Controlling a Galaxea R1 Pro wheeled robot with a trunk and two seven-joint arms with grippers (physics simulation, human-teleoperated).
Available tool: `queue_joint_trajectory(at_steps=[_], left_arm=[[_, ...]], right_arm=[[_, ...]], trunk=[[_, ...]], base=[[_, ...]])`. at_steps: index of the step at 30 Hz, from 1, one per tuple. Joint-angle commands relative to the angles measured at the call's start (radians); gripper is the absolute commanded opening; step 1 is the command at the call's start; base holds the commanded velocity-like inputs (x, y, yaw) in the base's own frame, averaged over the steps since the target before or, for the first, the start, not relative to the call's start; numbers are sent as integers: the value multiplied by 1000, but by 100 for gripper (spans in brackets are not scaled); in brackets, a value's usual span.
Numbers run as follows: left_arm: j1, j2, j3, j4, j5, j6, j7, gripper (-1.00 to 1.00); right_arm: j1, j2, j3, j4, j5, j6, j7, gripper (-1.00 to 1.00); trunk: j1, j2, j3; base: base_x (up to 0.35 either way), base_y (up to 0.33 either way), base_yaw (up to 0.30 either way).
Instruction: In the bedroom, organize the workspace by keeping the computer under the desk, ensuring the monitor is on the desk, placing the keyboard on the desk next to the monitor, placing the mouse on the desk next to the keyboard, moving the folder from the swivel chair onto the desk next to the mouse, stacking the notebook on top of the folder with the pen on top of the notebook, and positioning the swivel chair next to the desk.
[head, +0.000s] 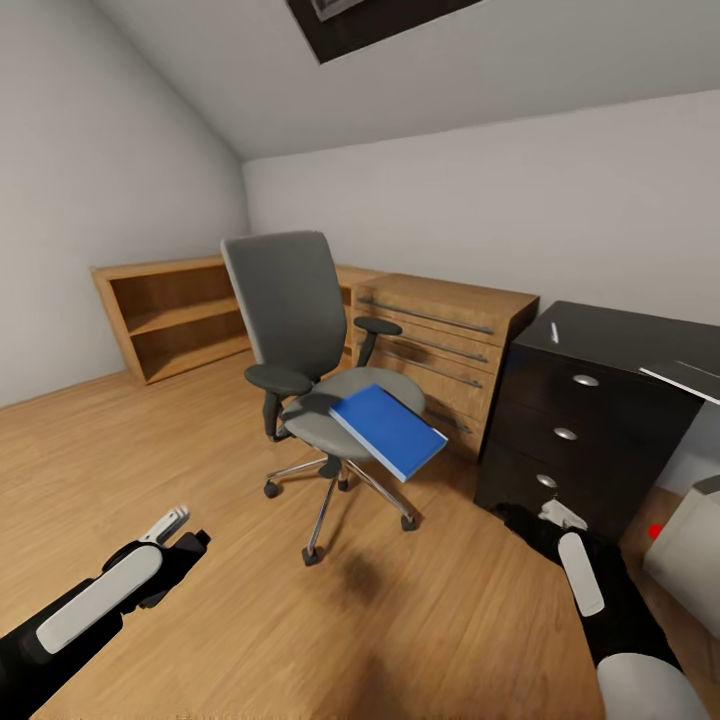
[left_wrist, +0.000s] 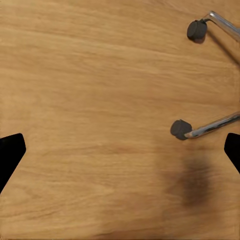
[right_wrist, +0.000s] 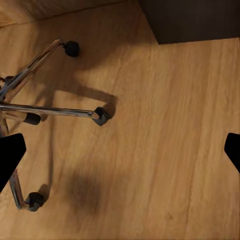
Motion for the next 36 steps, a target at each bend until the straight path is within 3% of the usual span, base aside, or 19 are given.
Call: queue_joint_trajectory(at_steps=[1, 2, 5, 9, 14, 17, 18, 23, 26, 30, 36], left_arm=[[-1, 1, -2, -1, 3, 0, 4, 100], [-1, 1, -2, -2, 3, 0, 4, 100], [-1, 1, -3, -4, 3, 0, 4, 100], [-1, 1, -4, -6, 3, 1, 4, 100], [-1, -1, -7, -8, 4, 1, 3, 100], [-1, -2, -8, -8, 5, 1, 2, 100], [-1, -2, -10, -8, 6, 1, 1, 100], [-1, -2, -11, -8, 6, 1, 1, 100], [-1, -3, -11, -8, 6, 1, 1, 100], [-1, -3, -12, -9, 7, 1, 1, 100], [-1, -6, -19, -10, 6, 1, 0, 100]], right_arm=[[-1, -1, 0, 14, -15, -11, 9, 100], [-1, -4, -1, 57, -24, -41, 71, 100], [-1, -8, -6, 114, -29, -60, 167, 100], [-1, -13, -9, 164, -31, -70, 257, 100], [-2, -38, -18, 208, -35, -77, 373, 100], [-2, -47, -33, 216, -36, -76, 430, 100], [-2, -51, -79, 222, -36, -72, 495, 100], [-4, -53, -132, 258, -44, -68, 543, 100], [-5, -53, -143, 269, -90, -63, 566, 100], [-5, -53, -144, 275, -138, -58, 599, 100], [-5, -42, -125, 277, -167, -63, 630, 100]], trunk=[[0, -1, -5], [1, -1, -9], [2, -2, -20], [4, -3, -36], [6, -4, -55], [7, -5, -67], [8, -5, -71], [10, -6, -90], [11, -7, -102], [13, -7, -113], [13, -7, -113]], base=[[0, 0, 0], [0, 0, 0], [0, 0, 0], [0, 0, 0], [0, 0, 0], [0, 0, 0], [0, 0, 0], [0, 0, 0], [0, 0, 0], [0, 0, 0], [0, 0, 0]])
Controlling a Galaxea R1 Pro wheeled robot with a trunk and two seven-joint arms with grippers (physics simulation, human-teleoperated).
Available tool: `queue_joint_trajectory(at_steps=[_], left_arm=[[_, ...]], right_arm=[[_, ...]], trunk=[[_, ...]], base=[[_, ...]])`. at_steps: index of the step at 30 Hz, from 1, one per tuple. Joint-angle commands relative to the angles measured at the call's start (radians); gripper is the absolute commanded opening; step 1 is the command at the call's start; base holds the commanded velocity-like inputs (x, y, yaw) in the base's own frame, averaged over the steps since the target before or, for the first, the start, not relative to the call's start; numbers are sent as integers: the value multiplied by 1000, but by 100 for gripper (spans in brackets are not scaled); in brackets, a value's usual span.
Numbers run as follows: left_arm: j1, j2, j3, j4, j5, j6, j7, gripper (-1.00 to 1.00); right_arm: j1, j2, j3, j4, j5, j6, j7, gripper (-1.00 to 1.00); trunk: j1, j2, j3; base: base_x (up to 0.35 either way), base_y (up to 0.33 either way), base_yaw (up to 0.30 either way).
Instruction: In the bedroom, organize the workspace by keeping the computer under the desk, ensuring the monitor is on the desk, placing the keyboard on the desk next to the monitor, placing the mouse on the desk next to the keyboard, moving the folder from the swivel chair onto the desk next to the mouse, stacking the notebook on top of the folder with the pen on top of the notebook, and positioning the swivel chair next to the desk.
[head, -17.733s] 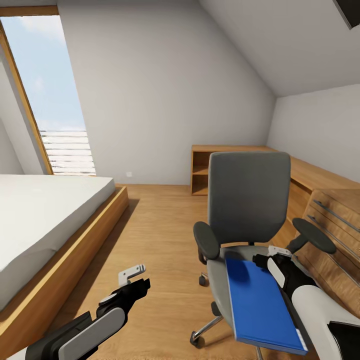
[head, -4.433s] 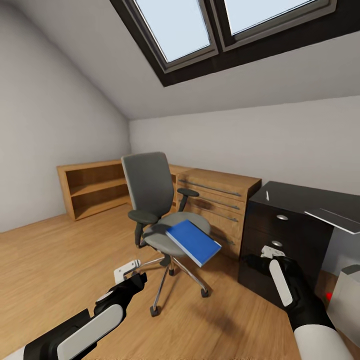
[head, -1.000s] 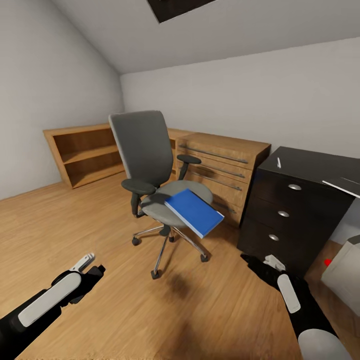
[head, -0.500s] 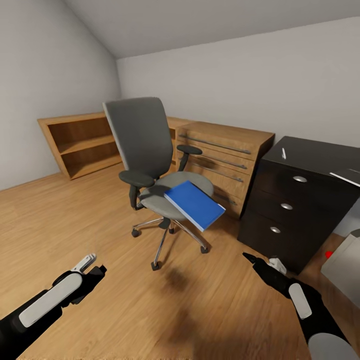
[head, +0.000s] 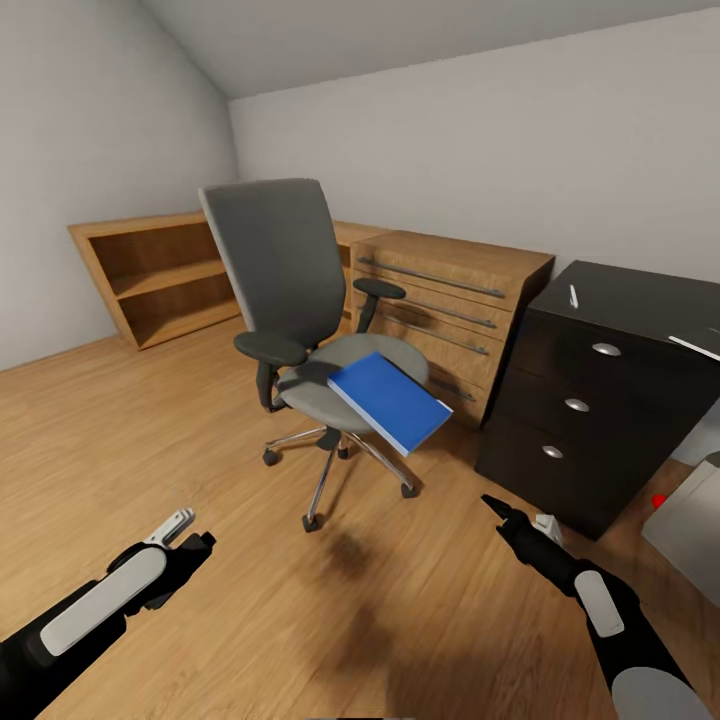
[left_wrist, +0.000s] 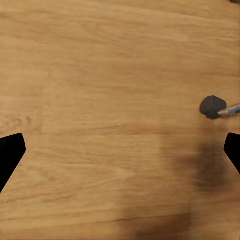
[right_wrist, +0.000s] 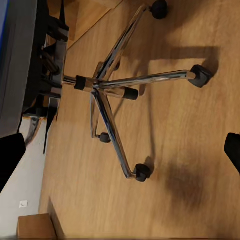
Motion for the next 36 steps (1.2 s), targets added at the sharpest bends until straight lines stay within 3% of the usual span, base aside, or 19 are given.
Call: queue_joint_trajectory(at_steps=[1, 15, 26, 36], left_arm=[[-1, 1, -4, -1, 2, 0, 3, 100], [-1, 0, -22, -1, -2, -2, 1, 100], [-1, 2, -21, 0, -4, -3, 0, 100], [-1, 5, -20, 1, -3, -3, 1, 100]], right_arm=[[-1, 2, 1, 0, -5, 8, 3, 100], [-1, 4, 17, -4, -6, 7, 19, 100], [-1, 8, 17, -4, -13, 5, 23, 100], [-1, 20, 17, -4, -15, 5, 46, 100]], trunk=[[0, 0, -1], [0, 0, -1], [0, 0, -1], [0, 0, -1]], base=[[0, 0, 0], [0, 0, 0], [206, 48, 0], [24, 4, 0]])
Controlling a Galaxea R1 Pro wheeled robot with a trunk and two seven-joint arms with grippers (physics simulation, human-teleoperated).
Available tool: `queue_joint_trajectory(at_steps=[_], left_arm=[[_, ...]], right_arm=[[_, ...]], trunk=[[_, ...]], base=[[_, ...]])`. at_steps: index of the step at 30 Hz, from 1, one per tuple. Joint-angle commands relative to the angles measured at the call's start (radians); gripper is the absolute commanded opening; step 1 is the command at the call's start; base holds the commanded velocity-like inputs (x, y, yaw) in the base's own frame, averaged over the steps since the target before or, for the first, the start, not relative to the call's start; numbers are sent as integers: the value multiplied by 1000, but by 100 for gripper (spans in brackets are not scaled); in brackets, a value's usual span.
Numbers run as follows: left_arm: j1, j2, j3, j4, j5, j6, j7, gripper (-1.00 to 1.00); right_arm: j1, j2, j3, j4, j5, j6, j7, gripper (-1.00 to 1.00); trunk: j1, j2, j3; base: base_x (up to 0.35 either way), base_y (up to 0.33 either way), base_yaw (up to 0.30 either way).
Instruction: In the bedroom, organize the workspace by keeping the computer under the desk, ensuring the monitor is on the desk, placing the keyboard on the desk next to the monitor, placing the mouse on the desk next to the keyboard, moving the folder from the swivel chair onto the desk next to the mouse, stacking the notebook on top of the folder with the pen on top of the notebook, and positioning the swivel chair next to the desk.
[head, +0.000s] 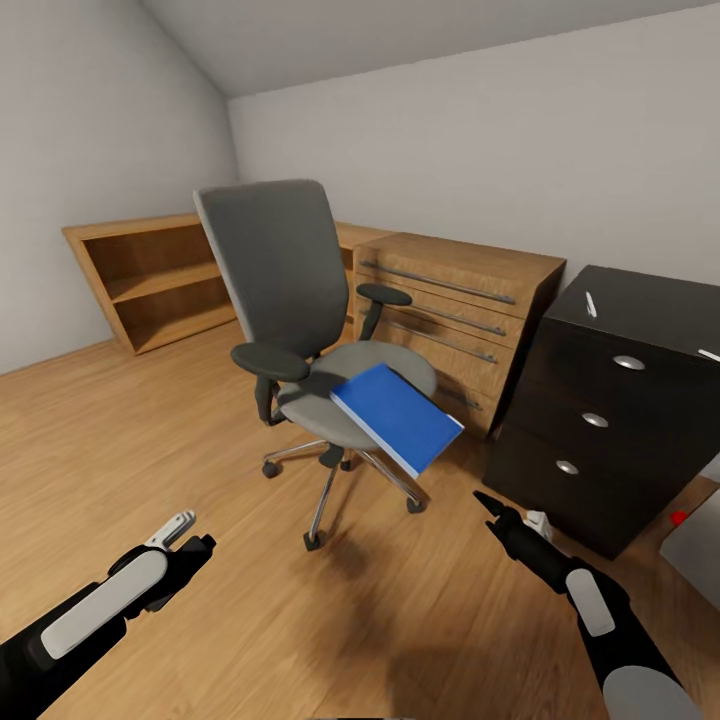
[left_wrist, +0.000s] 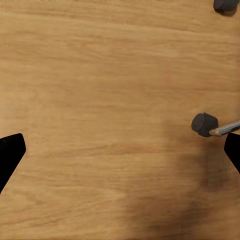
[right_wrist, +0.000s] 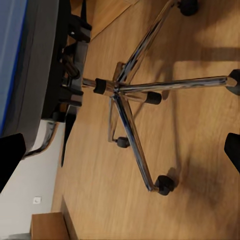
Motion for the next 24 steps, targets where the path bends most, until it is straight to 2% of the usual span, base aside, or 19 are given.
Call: queue_joint_trajectory(at_steps=[1, 4, 24], left_arm=[[-1, 1, -2, -1, 3, 0, 4, 100], [-1, 1, -3, -1, 3, 0, 4, 100], [-1, -2, -6, -1, 3, -2, 4, 100]], right_arm=[[-1, 1, -3, 0, -5, 8, 5, 100], [-1, 1, -3, -1, -5, 8, 13, 100], [-1, 2, -2, 0, -5, 8, 25, 100]], trunk=[[0, 0, -1], [0, 0, -1], [-9, 4, 76]], base=[[4, 1, 0], [3, 0, 0], [0, 0, 0]])
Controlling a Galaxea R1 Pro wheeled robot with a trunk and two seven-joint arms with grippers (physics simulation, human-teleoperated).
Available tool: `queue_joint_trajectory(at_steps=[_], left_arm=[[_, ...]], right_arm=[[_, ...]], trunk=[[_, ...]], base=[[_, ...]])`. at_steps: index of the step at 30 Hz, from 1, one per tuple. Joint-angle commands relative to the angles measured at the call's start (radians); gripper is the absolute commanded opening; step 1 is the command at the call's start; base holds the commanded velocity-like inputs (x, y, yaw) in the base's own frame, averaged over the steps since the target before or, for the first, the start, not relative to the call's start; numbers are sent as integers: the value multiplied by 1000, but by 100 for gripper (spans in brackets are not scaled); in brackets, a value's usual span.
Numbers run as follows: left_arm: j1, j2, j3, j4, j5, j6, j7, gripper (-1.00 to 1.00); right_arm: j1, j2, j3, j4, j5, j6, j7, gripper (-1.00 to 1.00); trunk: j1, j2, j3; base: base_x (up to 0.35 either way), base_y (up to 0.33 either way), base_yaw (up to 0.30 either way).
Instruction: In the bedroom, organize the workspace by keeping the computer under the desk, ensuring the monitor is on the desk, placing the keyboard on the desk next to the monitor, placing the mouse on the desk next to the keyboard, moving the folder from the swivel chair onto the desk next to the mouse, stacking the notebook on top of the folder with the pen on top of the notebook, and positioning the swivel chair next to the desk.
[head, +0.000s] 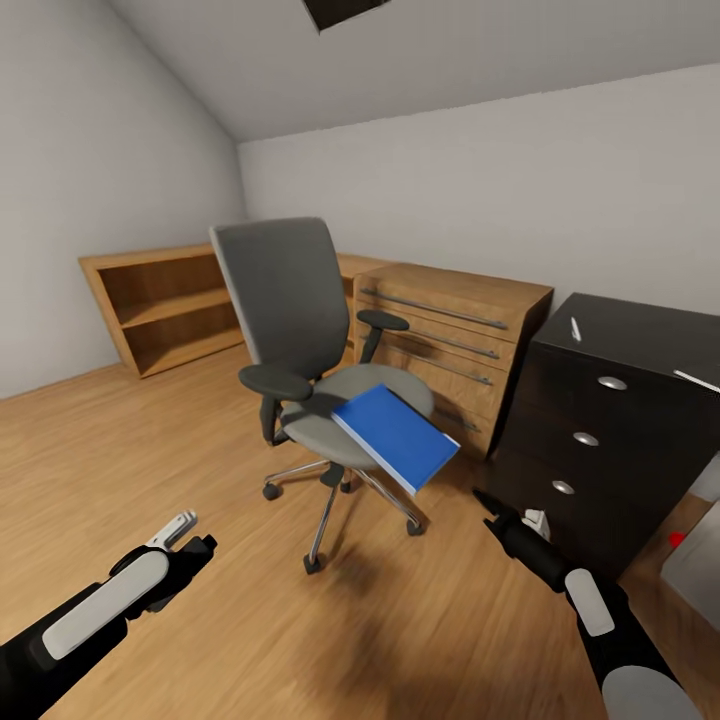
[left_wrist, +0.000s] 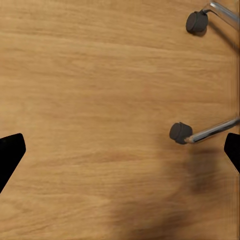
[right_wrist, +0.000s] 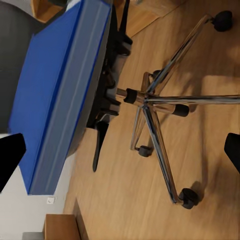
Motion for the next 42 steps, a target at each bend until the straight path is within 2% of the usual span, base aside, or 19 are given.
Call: queue_joint_trajectory(at_steps=[1, 3, 17, 42], left_arm=[[-1, 1, -2, -1, 3, -1, 3, 100], [-1, 1, -2, -1, 3, -1, 3, 100], [-1, 1, -2, -1, 3, -2, 2, 100], [-1, 1, -7, 2, 4, -4, 1, 100]], right_arm=[[-1, 0, -2, 0, -4, 7, 1, 100], [-1, 1, -2, 0, -4, 8, 1, 100], [-1, 3, -1, 2, -3, 9, 6, 100], [-1, 13, 0, 5, 3, 8, 6, 100]], trunk=[[-1, 0, 3], [-2, 0, 11], [-2, 0, 11], [-2, 0, 11]], base=[[0, 0, 0], [0, 0, 0], [2, 1, 0], [148, 100, 0]])
